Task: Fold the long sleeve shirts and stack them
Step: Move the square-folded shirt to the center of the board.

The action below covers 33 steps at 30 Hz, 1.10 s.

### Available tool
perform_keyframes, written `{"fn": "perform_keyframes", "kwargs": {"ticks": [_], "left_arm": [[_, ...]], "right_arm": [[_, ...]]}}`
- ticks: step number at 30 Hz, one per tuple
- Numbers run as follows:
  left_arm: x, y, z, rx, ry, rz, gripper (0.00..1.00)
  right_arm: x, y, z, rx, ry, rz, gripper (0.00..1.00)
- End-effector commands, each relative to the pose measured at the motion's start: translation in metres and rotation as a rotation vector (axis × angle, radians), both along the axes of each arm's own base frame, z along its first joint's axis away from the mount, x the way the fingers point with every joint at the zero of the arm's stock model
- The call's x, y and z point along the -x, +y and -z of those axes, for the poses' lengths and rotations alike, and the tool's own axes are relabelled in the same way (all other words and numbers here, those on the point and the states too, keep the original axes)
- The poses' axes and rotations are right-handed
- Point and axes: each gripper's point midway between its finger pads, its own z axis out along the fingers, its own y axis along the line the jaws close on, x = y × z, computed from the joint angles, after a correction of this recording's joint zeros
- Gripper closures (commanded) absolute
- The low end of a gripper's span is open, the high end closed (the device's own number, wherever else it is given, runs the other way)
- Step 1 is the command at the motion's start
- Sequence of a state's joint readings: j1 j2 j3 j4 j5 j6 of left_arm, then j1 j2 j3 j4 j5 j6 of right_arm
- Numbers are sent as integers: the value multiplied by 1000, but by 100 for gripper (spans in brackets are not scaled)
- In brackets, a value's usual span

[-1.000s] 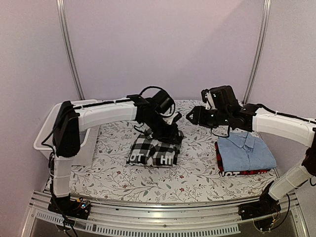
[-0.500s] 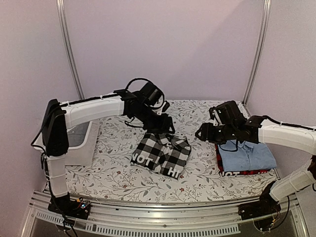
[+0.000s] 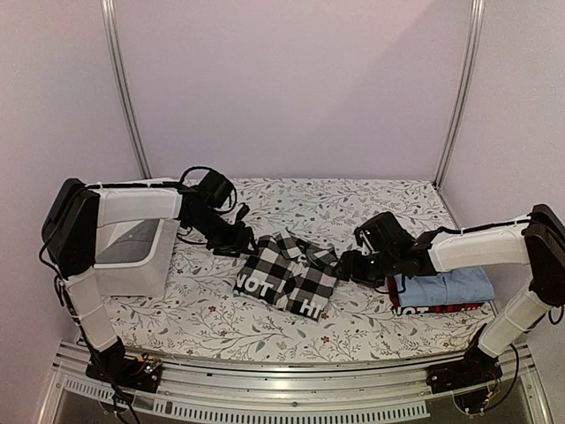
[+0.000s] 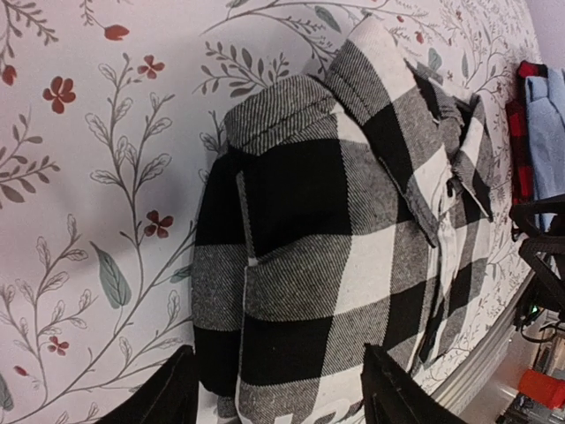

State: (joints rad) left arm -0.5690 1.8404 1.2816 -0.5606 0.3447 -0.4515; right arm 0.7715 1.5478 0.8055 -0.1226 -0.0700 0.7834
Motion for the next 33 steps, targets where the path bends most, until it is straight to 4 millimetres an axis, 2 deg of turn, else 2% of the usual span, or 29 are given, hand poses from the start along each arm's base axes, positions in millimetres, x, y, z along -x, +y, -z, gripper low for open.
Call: {"fn": "perform_keyframes", "kwargs": {"ticks": [1,7,13,22,26,28,29,33], "left_arm": [[-4,-1,8,3,-28,14,41],[-1,-3,21,31,-1,-4,48],[1,-5,37,37,31,-9,51],[14,-12,63,35,90,-43,65],[24,-16,70,28,116,-63,78],[27,-14,71,15,118,-81,94],[28,-11,70,6,115,-96,99],[33,11,62,-54,81,-156,100]], "right_arm": [[-2,10,12,-43,18,9,38],[0,14,34,-25,62,-2,40],[-10,21,41,-30,55,12,45],[-21,37,54,1,65,-1,51],[-23,45,60,15,69,-16,55],[-24,49,61,20,68,-25,59],[-26,52,60,19,62,-30,61],[-28,60,61,38,66,-57,67]]}}
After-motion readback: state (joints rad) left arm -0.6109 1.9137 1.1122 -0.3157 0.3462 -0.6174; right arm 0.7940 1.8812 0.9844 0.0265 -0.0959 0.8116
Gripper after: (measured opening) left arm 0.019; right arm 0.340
